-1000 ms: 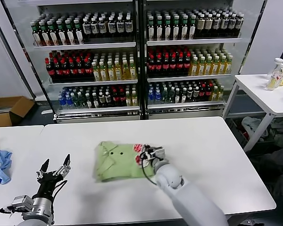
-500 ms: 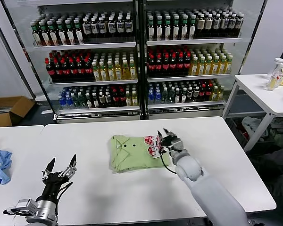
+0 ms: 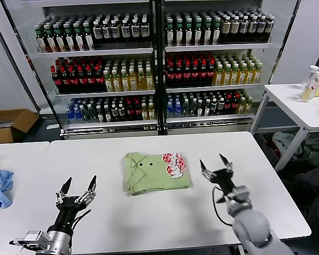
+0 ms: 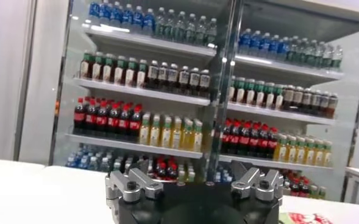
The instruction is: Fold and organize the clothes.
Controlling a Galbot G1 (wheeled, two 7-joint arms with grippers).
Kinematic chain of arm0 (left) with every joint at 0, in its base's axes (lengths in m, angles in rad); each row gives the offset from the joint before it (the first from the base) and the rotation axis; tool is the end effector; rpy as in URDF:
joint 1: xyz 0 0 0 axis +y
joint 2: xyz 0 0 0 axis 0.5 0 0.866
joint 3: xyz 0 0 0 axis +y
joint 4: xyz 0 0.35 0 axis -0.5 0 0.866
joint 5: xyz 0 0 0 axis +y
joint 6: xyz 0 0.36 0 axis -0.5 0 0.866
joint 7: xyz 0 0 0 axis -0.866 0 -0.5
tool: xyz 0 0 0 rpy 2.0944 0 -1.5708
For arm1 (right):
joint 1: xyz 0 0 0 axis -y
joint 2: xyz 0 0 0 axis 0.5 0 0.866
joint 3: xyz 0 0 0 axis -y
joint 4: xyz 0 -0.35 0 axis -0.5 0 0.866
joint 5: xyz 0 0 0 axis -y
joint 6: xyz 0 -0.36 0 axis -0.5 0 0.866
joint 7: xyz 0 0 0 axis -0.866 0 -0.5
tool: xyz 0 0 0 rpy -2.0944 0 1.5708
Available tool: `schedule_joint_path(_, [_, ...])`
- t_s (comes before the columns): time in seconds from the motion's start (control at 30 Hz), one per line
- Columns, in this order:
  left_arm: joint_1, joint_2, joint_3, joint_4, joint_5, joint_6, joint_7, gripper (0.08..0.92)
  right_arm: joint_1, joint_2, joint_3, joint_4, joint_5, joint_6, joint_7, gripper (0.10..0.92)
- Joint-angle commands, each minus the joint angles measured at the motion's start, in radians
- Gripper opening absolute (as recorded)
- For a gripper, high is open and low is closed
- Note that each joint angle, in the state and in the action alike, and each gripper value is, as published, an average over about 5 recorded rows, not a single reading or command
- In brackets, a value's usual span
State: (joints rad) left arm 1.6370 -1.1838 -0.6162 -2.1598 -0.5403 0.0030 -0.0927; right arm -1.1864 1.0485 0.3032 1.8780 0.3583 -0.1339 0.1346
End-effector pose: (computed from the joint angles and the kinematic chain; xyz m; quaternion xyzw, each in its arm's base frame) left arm 0.1762 0.0823 -0.2725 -0.0228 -0.9962 0.0827 0.0156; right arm 0.2974 -0.0553 -0.2905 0.0968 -0.9924 0.0660 0.0387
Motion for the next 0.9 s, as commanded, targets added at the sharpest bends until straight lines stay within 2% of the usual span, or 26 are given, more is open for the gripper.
schedule_joint_path(0.03, [0.045, -0.011, 0.009, -0.054, 0.044, 0.005, 0.008, 0.823, -0.368, -0.034, 0.263, 0.254, 0.029, 0.046, -0.008, 0.814])
schedule_joint_path(0.33, [0.082, -0.018, 0.004, -0.083, 0.045, 0.012, 0.007, 0.822, -0.374, -0.009, 0.249, 0.302, -0.040, 0.026, 0.011, 0.823])
schedule_joint_path(0.9, [0.082, -0.014, -0.005, -0.080, 0.046, 0.038, 0.009, 0.822, -0.356, 0.005, 0.224, 0.292, -0.083, 0.017, 0.039, 0.822])
